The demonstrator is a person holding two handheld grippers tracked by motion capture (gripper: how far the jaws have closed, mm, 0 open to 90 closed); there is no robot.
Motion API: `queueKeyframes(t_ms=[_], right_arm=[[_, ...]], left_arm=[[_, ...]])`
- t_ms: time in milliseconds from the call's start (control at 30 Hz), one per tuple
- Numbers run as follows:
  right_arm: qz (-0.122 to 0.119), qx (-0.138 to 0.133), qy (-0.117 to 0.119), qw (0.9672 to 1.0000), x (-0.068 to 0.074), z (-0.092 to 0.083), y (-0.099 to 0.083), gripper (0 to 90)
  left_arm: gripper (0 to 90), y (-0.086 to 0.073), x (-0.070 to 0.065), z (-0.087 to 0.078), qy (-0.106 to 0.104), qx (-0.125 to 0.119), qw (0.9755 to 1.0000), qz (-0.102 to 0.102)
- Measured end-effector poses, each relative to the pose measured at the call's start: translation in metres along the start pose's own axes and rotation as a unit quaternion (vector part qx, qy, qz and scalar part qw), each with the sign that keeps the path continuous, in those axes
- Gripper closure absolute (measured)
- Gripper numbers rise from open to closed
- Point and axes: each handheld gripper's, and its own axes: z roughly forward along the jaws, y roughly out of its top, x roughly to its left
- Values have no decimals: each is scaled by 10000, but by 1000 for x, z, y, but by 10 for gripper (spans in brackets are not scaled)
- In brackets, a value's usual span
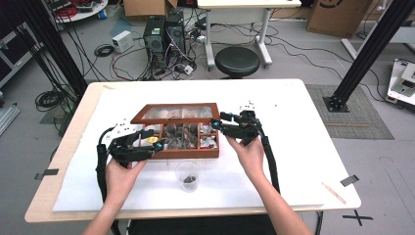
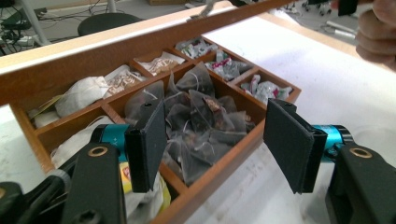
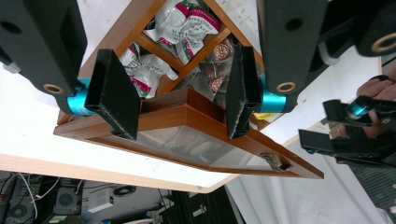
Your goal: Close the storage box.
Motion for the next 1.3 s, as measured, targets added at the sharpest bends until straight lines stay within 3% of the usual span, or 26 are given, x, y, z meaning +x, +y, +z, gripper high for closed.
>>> queueKeyframes(t_ms=[367, 867, 1300], right_arm=[[-58, 43, -33, 10000, 1, 0, 0, 467], [-170, 98, -84, 9998, 3, 0, -1, 469], [-368, -30, -247, 9990, 8, 0, -16, 480]], left_arm=[[400, 3, 7, -7, 231, -321, 9992, -81], [404, -4, -2, -22, 215, -317, 9992, 60], [403, -10, -5, -28, 170, -311, 9993, 77]])
